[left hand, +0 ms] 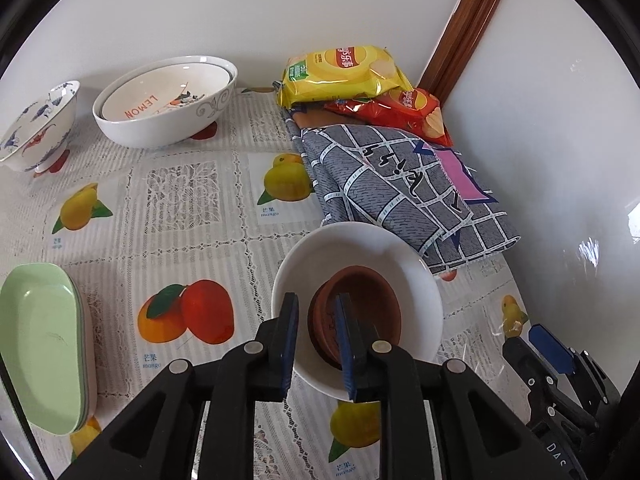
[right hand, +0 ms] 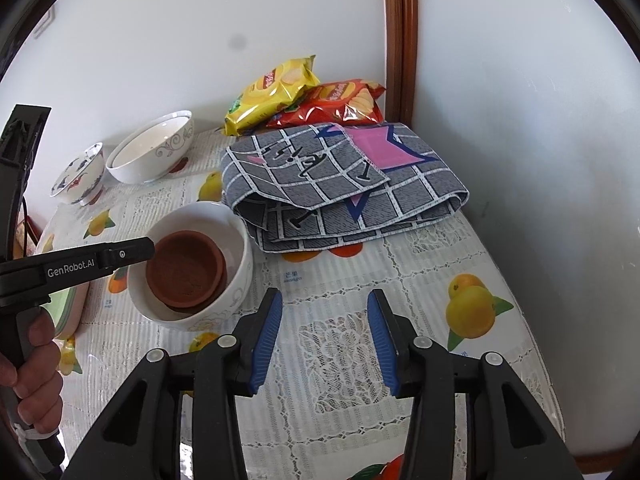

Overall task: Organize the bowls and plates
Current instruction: 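Lower the left gripper's brown bowl onto the other brown bowl and open, then close both grippers on the rim of the white bowl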

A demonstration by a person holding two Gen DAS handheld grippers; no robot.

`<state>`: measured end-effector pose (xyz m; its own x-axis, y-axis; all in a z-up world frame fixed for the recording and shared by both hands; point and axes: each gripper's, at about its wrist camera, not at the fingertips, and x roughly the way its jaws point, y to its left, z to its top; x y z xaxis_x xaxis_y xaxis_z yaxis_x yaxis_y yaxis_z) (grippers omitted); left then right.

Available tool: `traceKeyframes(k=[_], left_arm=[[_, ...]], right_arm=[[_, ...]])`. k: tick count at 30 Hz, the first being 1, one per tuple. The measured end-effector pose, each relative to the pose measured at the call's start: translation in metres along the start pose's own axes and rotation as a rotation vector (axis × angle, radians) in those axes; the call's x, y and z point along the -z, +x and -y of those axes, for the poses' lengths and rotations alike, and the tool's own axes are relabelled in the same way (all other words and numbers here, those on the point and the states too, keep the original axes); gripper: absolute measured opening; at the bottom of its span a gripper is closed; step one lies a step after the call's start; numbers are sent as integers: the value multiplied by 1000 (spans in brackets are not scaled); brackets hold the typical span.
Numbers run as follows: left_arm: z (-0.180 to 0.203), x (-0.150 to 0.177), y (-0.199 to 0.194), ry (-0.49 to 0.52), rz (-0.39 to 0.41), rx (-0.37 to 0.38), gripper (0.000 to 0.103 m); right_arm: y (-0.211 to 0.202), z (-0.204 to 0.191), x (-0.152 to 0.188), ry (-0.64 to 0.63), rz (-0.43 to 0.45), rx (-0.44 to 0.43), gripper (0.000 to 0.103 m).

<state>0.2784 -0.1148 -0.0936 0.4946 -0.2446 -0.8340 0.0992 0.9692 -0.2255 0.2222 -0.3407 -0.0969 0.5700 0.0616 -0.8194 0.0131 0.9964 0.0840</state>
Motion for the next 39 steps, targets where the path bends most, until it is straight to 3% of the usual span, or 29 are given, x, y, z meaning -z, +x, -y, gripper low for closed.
traceKeyframes(k=[8,16,24,39], left_arm=[[-5,4,-20,7,26,-21,25],[-17,10,-23,-8,15,-51,26],[-30,8,-11,-59,-6,-47,26],[-20,0,28,-20,-84,-42,26]], right_arm=[[-14,-16,-5,-39,49,48,46],[-16,-17,-9,-3,57,-1,46],[4,-24,-15,12,-15,-59,46],[56,-41,-27,-17,-102,-90,46]])
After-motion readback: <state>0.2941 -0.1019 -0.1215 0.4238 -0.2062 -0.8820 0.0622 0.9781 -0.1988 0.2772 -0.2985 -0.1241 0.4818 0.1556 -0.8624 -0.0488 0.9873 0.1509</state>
